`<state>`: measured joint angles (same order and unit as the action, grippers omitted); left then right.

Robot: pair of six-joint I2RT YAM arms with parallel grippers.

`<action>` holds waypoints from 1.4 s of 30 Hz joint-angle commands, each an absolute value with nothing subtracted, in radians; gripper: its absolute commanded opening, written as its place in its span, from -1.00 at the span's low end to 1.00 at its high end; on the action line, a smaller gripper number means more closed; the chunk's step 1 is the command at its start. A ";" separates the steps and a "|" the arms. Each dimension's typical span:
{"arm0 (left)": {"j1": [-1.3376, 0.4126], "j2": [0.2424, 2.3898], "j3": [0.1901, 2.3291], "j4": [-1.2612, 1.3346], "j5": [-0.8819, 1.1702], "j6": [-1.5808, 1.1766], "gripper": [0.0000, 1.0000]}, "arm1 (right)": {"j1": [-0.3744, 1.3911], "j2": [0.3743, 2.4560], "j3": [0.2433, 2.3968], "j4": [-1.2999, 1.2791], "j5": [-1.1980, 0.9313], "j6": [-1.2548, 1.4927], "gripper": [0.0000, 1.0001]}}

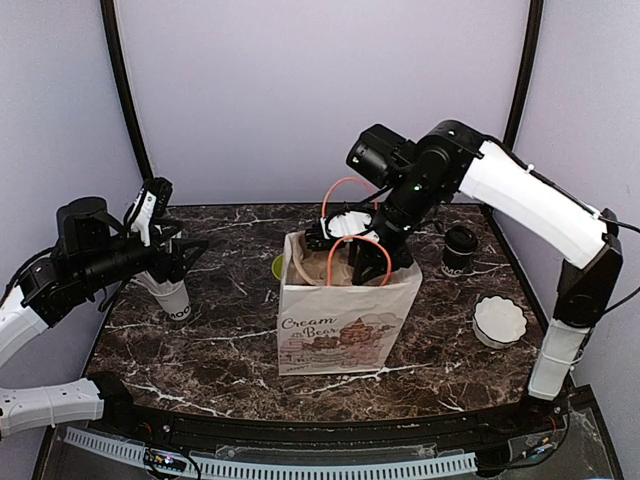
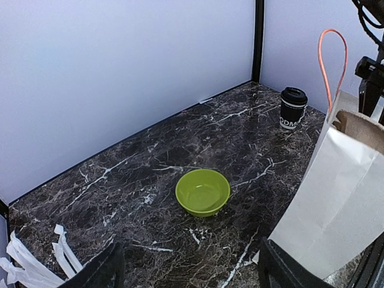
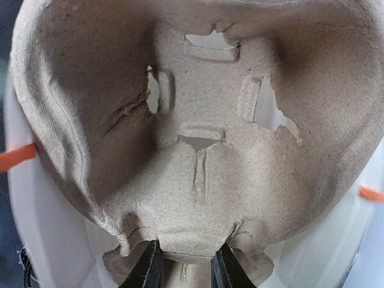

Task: Pack the takeout coffee

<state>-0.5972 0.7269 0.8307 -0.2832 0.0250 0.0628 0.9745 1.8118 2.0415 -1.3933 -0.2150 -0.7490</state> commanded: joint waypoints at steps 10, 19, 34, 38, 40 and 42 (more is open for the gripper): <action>-0.589 0.751 0.792 -0.194 0.069 0.023 0.56 | 0.990 1.727 1.959 -1.420 -0.090 -0.734 -0.52; -0.589 0.756 0.771 -0.179 0.078 0.022 0.56 | 1.016 1.722 1.882 -1.420 -0.004 -0.741 -0.52; -0.589 0.753 0.715 -0.148 0.098 0.027 0.56 | 1.026 1.814 1.794 -1.420 0.020 -0.739 -0.50; -0.589 0.752 0.703 -0.144 0.105 0.024 0.57 | 1.025 1.867 1.781 -1.419 -0.028 -0.736 -0.44; -0.589 0.753 0.697 -0.142 0.110 0.022 0.56 | 1.025 1.890 1.779 -1.420 -0.049 -0.735 -0.43; -0.589 0.755 0.693 -0.140 0.117 0.021 0.56 | 1.025 1.906 1.768 -1.414 -0.072 -0.731 -0.44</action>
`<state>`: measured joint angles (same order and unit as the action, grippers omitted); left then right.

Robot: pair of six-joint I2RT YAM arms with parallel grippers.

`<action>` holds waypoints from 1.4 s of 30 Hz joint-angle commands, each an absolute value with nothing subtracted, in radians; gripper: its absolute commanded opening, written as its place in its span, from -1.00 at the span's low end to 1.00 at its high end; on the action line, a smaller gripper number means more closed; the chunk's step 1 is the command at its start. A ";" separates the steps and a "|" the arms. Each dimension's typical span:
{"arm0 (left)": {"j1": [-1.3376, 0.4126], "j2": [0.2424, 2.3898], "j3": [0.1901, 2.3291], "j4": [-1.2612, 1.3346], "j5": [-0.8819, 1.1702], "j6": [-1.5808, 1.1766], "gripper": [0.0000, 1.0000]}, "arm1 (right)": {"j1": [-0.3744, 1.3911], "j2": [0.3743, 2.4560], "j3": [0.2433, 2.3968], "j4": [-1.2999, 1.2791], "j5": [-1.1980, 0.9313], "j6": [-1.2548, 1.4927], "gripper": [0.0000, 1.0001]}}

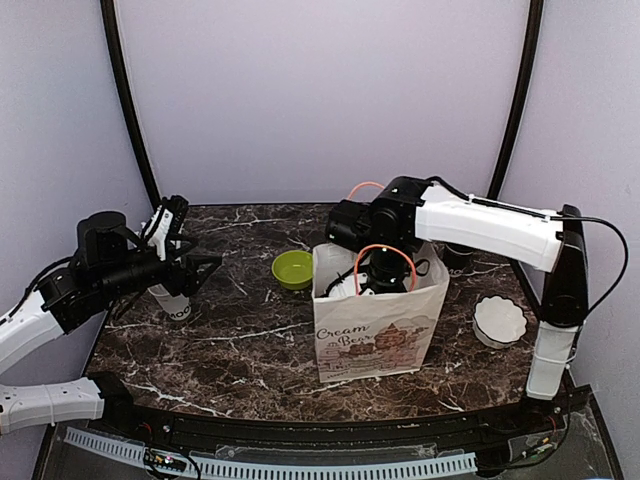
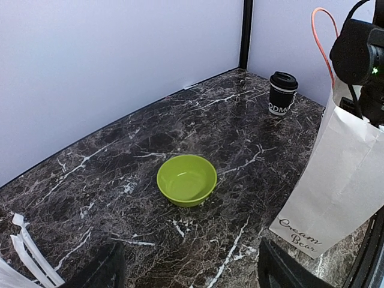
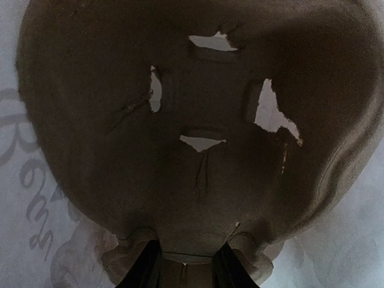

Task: Pack the takeout coffee

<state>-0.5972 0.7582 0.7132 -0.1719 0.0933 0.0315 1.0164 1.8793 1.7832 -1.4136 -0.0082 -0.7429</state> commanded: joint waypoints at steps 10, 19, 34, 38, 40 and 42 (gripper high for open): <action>-0.588 0.770 0.687 -0.141 0.130 0.024 0.57 | 1.025 1.936 1.650 -1.329 -0.054 -0.715 -0.36; -0.589 0.810 0.739 -0.161 0.182 0.013 0.57 | 1.026 1.828 1.809 -1.419 -0.146 -0.754 0.19; -0.714 1.129 1.191 -0.236 0.410 0.003 0.51 | 1.006 1.591 1.929 -1.400 -0.199 -0.791 0.25; -0.807 1.308 1.359 -0.275 0.351 0.084 0.51 | 0.974 1.523 1.980 -1.394 -0.259 -0.820 0.26; -0.833 1.382 1.419 -0.258 0.355 0.101 0.51 | 0.946 1.479 1.981 -1.386 -0.297 -0.832 0.26; -0.853 1.447 1.472 -0.243 0.340 0.111 0.52 | 0.897 1.426 1.962 -1.357 -0.334 -0.827 0.29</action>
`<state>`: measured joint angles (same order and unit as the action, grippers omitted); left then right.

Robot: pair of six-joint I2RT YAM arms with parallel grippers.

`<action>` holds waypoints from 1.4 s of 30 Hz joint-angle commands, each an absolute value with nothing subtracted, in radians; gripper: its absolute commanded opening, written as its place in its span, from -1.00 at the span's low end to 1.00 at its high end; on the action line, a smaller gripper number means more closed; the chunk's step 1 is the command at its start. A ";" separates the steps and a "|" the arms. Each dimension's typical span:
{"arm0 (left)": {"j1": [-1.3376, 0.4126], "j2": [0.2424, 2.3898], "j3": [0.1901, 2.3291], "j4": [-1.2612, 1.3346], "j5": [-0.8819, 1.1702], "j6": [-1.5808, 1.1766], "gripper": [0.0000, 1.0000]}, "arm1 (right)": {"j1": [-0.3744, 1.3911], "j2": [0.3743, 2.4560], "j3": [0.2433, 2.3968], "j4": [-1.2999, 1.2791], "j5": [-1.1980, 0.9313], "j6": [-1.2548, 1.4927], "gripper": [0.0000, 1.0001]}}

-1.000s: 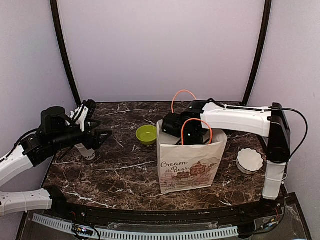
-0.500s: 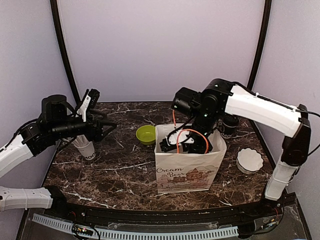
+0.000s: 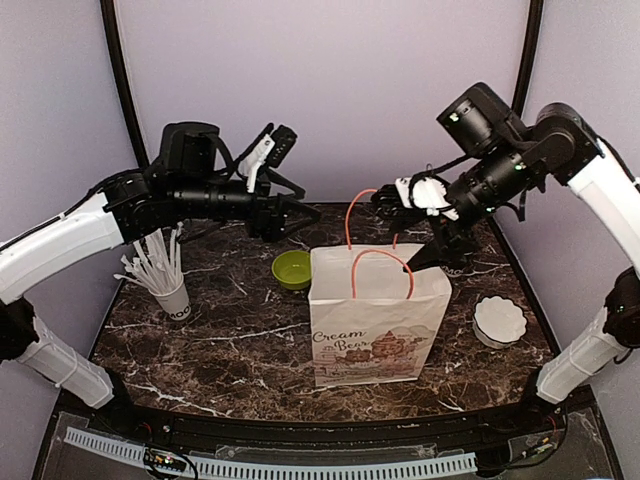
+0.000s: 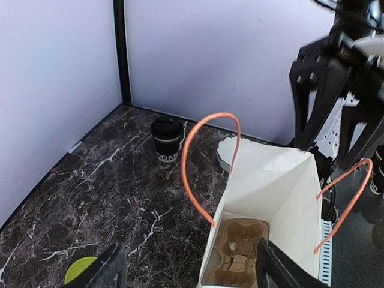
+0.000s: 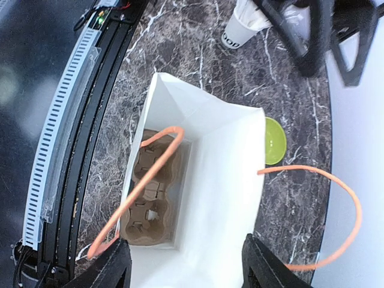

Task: Pack the takeout coffee

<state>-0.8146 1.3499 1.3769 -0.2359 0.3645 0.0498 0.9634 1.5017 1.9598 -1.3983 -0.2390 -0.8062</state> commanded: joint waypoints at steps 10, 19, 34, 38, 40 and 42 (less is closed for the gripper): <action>-0.883 1.699 1.686 -0.217 0.324 0.112 0.38 | 0.694 1.264 1.791 -1.223 -0.430 -0.721 0.28; -0.921 1.759 1.829 -0.258 0.500 0.129 -1.00 | 0.475 1.191 1.603 -0.957 -0.371 -0.564 0.19; -1.315 1.544 1.596 -0.393 0.226 0.122 -1.00 | 0.314 1.297 1.508 -0.857 -0.467 -0.499 0.19; -1.389 1.506 1.542 -0.371 0.226 0.099 -1.00 | 0.313 1.302 1.500 -0.862 -0.500 -0.502 0.19; -1.405 1.503 1.527 -0.365 0.230 0.093 -1.00 | 0.313 1.304 1.495 -0.866 -0.516 -0.504 0.19; -1.411 1.508 1.523 -0.368 0.229 0.089 -1.00 | 0.313 1.304 1.490 -0.870 -0.524 -0.504 0.19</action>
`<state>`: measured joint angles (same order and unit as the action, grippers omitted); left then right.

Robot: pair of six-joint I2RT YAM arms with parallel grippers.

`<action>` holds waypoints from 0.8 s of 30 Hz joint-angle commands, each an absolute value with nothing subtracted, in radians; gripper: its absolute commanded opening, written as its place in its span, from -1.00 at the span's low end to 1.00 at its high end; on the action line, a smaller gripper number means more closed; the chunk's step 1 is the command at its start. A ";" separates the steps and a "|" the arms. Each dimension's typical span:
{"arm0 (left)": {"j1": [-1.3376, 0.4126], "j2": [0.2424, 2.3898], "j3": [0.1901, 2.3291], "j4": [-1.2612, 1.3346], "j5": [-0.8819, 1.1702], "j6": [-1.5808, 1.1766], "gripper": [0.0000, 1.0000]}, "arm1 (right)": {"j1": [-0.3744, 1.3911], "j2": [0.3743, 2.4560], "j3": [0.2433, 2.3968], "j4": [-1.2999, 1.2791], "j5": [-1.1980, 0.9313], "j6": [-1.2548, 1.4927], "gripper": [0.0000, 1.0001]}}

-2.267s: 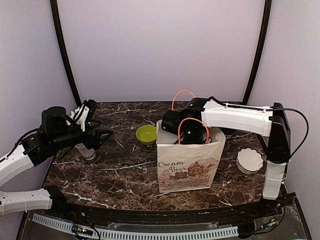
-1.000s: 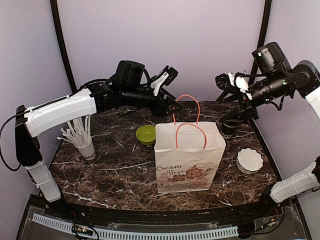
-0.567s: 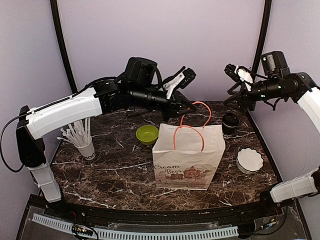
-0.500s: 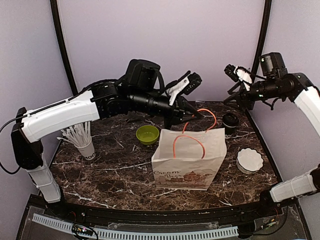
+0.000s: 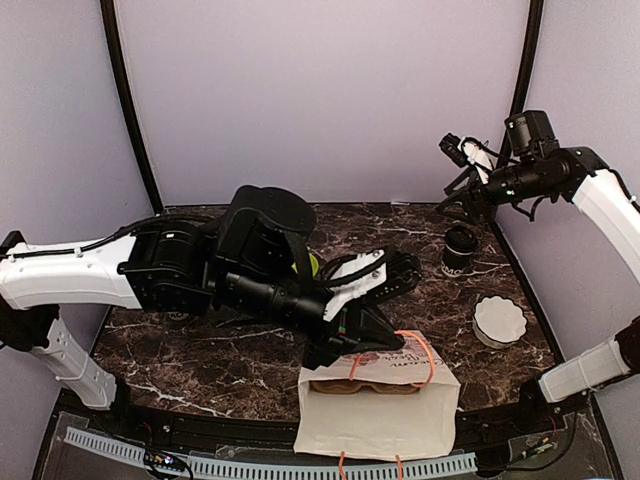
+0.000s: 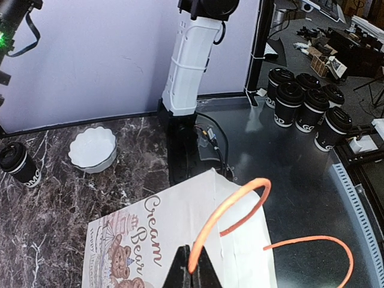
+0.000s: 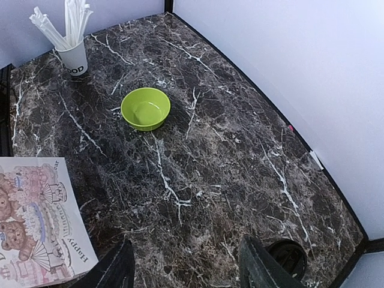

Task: Pack the takeout coffee

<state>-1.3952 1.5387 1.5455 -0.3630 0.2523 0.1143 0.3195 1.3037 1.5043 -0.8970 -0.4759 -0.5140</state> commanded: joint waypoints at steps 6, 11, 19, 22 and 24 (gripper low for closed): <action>-1.409 1.520 1.548 -0.399 0.088 0.104 -1.00 | 0.313 1.304 1.475 -0.877 -0.528 -0.501 0.19; -1.362 1.536 1.620 -0.445 -0.027 0.167 -1.00 | 0.314 1.303 1.450 -0.866 -0.510 -0.488 0.19; -1.127 1.592 1.665 -0.381 -0.079 0.241 -0.48 | 0.314 1.301 1.445 -0.855 -0.498 -0.466 0.21; -1.096 1.640 1.719 -0.396 -0.092 0.238 -0.02 | 0.313 1.279 1.447 -0.874 -0.529 -0.477 0.23; -1.089 1.649 1.732 -0.391 -0.108 0.229 0.07 | 0.314 1.258 1.447 -0.895 -0.559 -0.490 0.24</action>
